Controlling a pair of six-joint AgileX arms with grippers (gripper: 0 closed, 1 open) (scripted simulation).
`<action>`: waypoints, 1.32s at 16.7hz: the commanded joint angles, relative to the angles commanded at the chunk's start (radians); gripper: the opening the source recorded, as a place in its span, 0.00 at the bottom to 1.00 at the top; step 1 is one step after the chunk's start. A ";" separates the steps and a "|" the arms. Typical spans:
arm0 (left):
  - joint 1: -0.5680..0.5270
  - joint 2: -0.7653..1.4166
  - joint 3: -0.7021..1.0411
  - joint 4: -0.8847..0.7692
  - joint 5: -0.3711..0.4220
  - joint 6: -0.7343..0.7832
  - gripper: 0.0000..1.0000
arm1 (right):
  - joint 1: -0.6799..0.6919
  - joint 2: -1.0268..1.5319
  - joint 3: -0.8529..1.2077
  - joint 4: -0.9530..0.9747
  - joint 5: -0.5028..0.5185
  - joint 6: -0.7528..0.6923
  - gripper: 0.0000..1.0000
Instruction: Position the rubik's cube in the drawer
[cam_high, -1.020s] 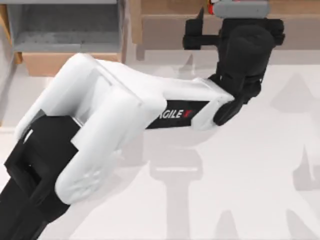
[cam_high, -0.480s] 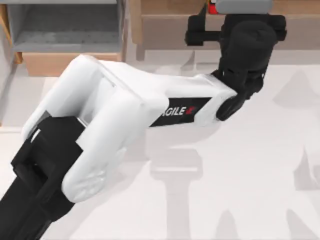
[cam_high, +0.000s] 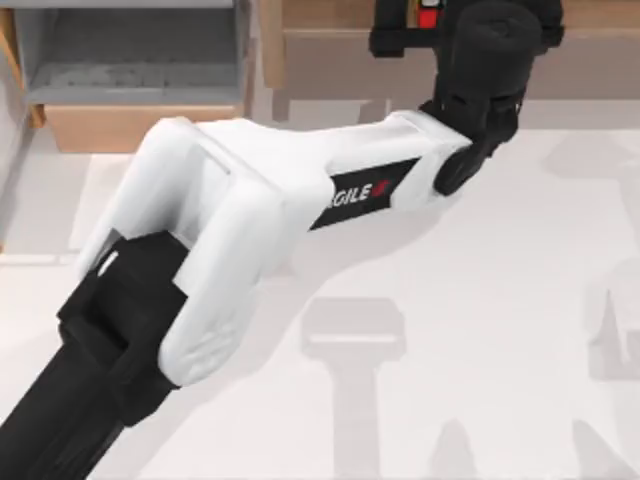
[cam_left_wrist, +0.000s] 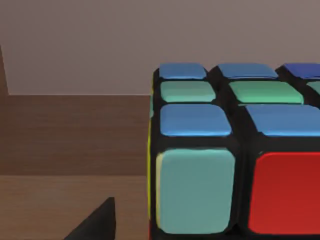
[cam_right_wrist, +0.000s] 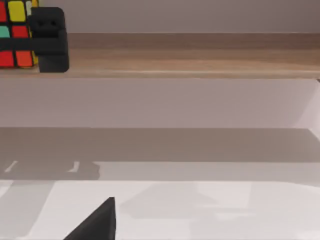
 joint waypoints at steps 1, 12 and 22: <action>0.002 0.005 0.010 -0.005 0.003 0.000 1.00 | 0.000 0.000 0.000 0.000 0.000 0.000 1.00; 0.003 0.006 0.011 -0.005 0.003 0.000 0.47 | 0.000 0.000 0.000 0.000 0.000 0.000 1.00; 0.003 0.006 0.011 -0.005 0.003 0.000 0.00 | 0.000 0.000 0.000 0.000 0.000 0.000 1.00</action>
